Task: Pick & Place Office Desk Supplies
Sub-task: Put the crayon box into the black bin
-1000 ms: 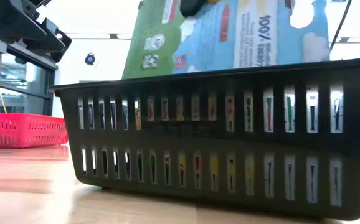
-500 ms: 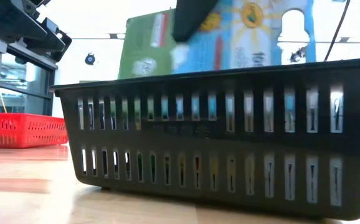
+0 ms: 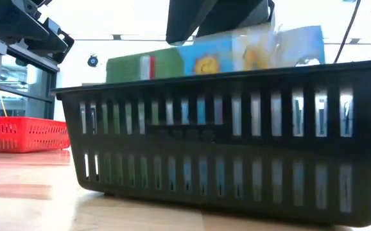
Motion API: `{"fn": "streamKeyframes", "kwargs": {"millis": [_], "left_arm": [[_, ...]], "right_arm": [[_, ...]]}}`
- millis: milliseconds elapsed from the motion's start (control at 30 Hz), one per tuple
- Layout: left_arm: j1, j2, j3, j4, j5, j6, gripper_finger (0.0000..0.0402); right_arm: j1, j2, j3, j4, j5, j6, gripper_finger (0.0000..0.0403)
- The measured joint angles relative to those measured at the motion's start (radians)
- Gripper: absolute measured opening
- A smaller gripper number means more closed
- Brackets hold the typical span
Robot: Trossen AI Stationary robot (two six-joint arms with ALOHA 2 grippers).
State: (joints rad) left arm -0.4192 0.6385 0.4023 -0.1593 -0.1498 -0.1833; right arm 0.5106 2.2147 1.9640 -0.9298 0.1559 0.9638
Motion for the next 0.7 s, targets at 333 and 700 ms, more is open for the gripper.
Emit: {"fn": "streamKeyframes", "kwargs": {"millis": [333, 700], "left_arm": [[0.0, 0.0, 0.0, 0.0, -0.003, 0.0, 0.0136], [0.0, 0.0, 0.0, 0.0, -0.003, 0.0, 0.0136]], "right_arm": [[0.0, 0.0, 0.0, 0.0, -0.001, 0.0, 0.0138], [-0.01, -0.027, 0.0, 0.01, 0.025, -0.033, 0.0138]]}}
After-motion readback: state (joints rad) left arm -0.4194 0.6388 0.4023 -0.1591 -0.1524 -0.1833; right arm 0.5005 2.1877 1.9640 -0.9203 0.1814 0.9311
